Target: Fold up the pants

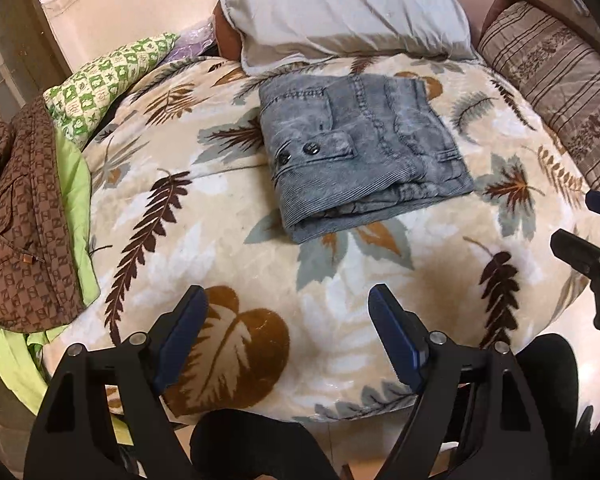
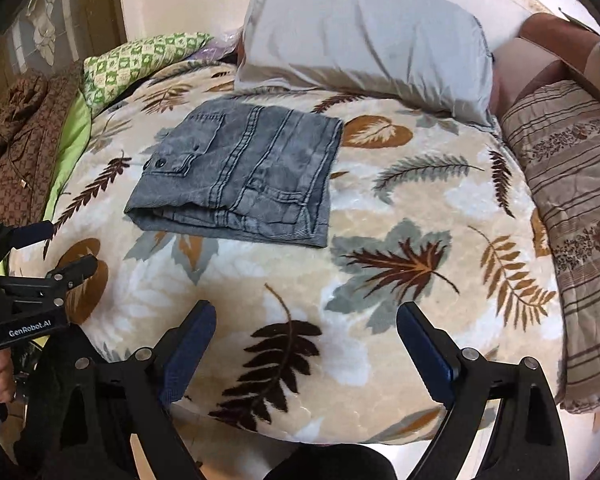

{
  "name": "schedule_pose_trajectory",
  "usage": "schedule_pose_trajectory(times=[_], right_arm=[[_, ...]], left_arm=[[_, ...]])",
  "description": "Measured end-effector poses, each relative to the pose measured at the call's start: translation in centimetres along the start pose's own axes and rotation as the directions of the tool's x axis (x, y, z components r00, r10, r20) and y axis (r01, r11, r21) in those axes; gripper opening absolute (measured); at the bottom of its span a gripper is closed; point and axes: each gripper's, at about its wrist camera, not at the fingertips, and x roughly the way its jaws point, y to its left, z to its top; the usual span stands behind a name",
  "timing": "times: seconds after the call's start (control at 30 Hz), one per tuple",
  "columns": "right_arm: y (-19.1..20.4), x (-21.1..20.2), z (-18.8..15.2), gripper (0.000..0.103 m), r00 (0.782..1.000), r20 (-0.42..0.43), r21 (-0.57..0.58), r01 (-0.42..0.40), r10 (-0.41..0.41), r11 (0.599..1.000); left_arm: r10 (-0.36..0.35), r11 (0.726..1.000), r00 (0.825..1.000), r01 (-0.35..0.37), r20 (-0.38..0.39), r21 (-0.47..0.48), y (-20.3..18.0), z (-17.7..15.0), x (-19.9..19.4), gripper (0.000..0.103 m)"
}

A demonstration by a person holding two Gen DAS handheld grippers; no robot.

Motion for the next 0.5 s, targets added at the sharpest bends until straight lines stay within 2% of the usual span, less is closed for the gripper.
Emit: schedule_pose_trajectory(times=[0.1,0.33,0.5], right_arm=[[-0.4,-0.5,-0.3,0.093,1.0,0.009,-0.013,0.024,-0.023,1.0],[-1.4,-1.7,-0.7,0.093,1.0,0.022,0.007,0.021,-0.021,1.0],[-1.5,-2.3,-0.9,0.098,0.999,0.031,0.005,0.03,-0.03,1.0]], left_arm=[[-0.034,0.999,0.999,0.034,0.011,0.007,-0.3,0.0,-0.5,0.083],[-0.095,0.994,0.995,0.094,0.016,0.055,-1.7,0.0,-1.4,0.083],[-0.13,0.989,0.991,0.129,0.009,0.069,-2.5,-0.1,-1.6,0.083]])
